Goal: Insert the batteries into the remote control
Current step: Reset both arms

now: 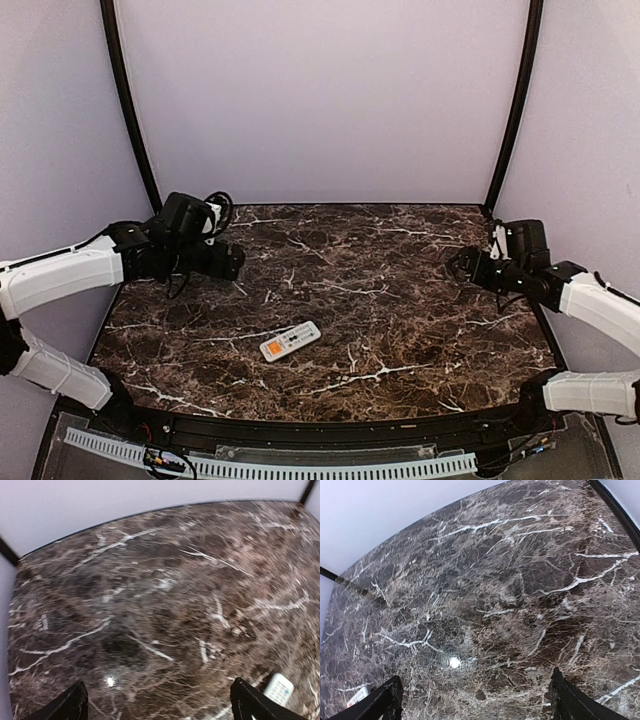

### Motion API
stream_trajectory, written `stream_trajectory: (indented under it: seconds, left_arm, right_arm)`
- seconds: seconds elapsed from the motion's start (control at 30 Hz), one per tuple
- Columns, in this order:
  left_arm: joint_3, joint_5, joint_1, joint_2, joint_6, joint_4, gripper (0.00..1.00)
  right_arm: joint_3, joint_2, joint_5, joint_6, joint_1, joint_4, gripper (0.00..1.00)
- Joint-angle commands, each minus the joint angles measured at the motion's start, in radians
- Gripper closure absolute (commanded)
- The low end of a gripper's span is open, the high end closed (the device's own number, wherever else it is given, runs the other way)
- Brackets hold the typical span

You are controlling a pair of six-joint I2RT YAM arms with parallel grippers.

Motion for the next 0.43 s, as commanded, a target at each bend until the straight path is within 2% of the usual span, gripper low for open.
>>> stream_trajectory:
  seconds: [0.0,0.13,0.23,0.4]
  left_arm:
    - [-0.155,-0.243,0.076,-0.150,-0.147,0.077,0.01]
    - [-0.282,-0.251,0.183,-0.240,-0.288,0.138,0.01]
    - [-0.314,-0.281,0.195,-0.243,-0.313,0.145,0.01]
    - [-0.318,-0.282,0.195,-0.225,-0.327,0.148,0.01]
  right_arm:
    - [-0.138,-0.115,-0.150,0.019,-0.120,0.180,0.01]
    - [-0.178,-0.129,-0.131,0.049,-0.132,0.196,0.01]
    - [-0.188,-0.138,-0.125,0.042,-0.132,0.175,0.01]
    - [-0.255,-0.227,-0.141,0.032,-0.132,0.234,0.01]
